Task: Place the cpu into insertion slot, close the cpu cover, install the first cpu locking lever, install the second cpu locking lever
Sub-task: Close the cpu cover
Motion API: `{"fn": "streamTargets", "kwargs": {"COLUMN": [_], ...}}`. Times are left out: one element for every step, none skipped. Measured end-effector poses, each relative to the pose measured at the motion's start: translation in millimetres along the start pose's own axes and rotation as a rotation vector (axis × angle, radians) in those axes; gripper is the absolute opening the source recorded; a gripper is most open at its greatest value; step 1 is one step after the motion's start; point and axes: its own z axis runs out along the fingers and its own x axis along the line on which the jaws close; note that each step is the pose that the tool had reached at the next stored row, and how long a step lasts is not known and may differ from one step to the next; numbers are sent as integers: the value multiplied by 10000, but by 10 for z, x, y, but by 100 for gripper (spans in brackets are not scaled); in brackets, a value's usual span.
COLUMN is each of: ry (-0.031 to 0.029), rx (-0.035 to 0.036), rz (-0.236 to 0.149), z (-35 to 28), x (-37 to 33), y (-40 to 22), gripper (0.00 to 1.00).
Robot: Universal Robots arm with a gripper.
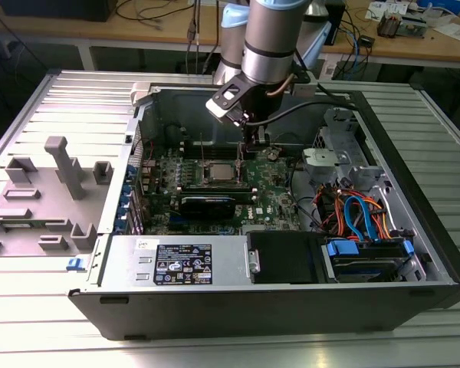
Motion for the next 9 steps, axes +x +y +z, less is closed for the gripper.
{"fn": "streamTargets", "kwargs": {"ry": [0, 0, 1, 1, 0, 0, 1, 2, 3], "rx": [0, -1, -1, -1, 0, 0, -1, -2, -1], "rz": [0, 0, 0, 0, 0, 0, 0, 0, -1], "z": [0, 1, 1, 1, 1, 2, 5, 9, 13], "x": [1, 1, 2, 2, 3, 3, 5, 6, 8], "y": [-8, -11, -17, -21, -29, -35, -46, -59, -75], "gripper": [11, 11, 11, 11, 11, 11, 11, 11, 11]}}
